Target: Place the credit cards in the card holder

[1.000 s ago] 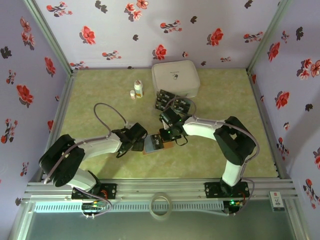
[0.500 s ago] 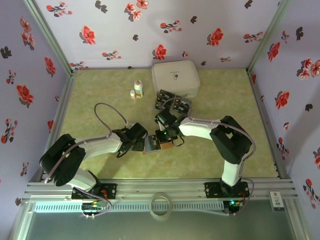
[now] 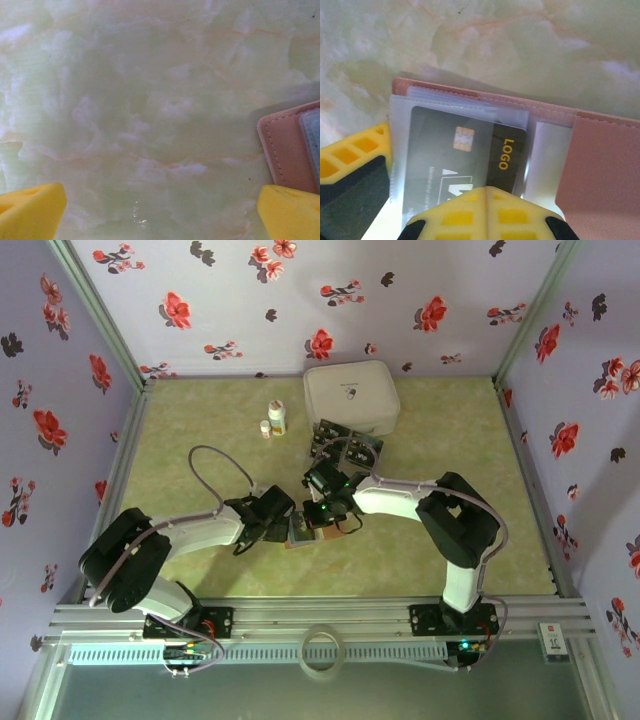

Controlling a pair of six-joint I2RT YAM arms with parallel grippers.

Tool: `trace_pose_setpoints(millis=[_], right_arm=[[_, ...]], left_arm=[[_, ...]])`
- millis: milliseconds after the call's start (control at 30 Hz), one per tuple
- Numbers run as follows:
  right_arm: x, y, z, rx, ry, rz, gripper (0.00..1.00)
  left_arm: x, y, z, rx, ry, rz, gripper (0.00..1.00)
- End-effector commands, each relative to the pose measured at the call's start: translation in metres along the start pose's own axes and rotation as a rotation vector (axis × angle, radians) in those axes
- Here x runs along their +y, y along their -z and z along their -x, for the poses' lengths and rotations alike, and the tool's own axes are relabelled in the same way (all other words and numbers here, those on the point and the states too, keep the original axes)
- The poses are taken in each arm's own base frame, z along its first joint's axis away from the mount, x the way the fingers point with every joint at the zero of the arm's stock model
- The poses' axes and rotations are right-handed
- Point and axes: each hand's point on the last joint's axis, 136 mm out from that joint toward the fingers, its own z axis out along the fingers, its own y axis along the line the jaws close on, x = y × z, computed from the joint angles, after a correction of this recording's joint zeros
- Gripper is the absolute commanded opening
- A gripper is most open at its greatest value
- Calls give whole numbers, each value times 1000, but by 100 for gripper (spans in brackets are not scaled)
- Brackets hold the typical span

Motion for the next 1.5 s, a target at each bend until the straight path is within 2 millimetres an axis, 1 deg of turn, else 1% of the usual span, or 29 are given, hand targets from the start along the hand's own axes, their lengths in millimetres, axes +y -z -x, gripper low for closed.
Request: trace_pose_setpoints(millis=[0,100,233,367,500,733,867,1133,1467], right_arm=[[15,17,9,-47,0,41,0],[7,29,13,-74,-8,21,0],[-9,35,18,-90,-32,-3,0],[-17,30,23,-77,-43,-6,0],[-21,19,24,-54,-47,-12,0],[-23,6,25,-37,-51,-9,0],[-21,2,27,-34,-54,0,0],[-18,-3,26,-21,-58,13,0],[-6,-7,25,-11,-43,29,0]], left_arm=[[11,-2,3,-8,8,16,100],[22,6,8,-30,40,12,100],[27,13,14,-50,74,-6,100],[27,11,16,-38,68,0,100],[24,3,15,-14,59,13,100],[22,-3,13,3,50,21,100],[20,-5,13,9,45,21,100],[16,-11,12,21,34,19,100],[9,-18,11,38,26,8,100]])
